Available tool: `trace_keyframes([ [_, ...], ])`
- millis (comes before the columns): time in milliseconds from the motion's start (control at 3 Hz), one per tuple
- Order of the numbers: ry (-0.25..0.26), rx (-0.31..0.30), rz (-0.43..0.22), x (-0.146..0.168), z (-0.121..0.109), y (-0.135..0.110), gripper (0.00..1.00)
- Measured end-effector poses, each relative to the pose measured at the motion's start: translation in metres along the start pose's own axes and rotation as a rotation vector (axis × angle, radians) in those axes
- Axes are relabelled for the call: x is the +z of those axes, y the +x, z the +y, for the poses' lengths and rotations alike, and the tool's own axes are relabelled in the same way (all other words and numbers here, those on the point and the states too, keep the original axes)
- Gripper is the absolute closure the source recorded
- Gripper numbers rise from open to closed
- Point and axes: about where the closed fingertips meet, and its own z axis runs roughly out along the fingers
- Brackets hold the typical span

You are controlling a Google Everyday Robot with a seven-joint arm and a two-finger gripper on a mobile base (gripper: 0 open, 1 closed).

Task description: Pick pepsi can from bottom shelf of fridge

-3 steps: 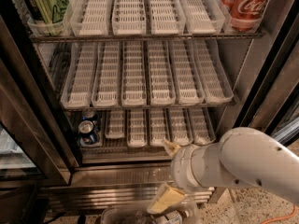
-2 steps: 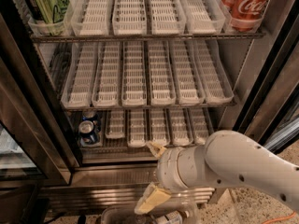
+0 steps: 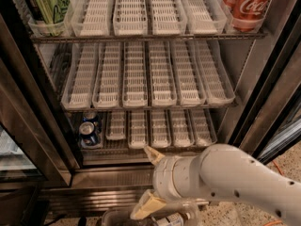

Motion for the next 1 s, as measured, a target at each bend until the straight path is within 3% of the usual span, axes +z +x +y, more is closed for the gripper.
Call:
trace_keyframes([
  [333, 0.059, -0.038, -0.067, 0.033, 0.013, -0.003, 0.0],
  [1000, 0.18, -0.163, -0.229, 0.1, -0.004, -0.016, 0.0],
])
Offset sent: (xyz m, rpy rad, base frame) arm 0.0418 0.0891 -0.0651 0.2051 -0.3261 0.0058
